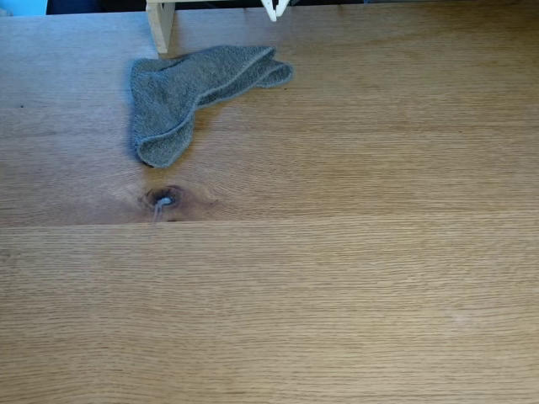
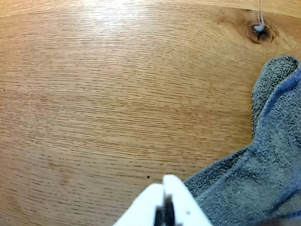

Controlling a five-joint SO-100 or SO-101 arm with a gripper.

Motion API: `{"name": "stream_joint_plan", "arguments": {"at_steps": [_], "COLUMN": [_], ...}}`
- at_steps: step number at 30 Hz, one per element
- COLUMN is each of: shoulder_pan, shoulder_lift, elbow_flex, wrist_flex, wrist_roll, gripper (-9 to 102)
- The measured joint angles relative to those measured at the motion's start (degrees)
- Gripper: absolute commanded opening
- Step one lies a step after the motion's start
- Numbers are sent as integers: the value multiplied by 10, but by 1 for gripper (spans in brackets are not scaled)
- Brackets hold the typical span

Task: Clean the area in front of the robot

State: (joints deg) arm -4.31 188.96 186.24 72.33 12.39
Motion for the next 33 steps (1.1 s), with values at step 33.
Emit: {"name": "stream_joint_plan", "arguments": {"at_steps": [33], "shoulder_pan": [-78], "shoulder_lift": [-185], "elbow_flex": [-57], "wrist_flex": [-256], "wrist_roll": [-260], "gripper": [5]}}
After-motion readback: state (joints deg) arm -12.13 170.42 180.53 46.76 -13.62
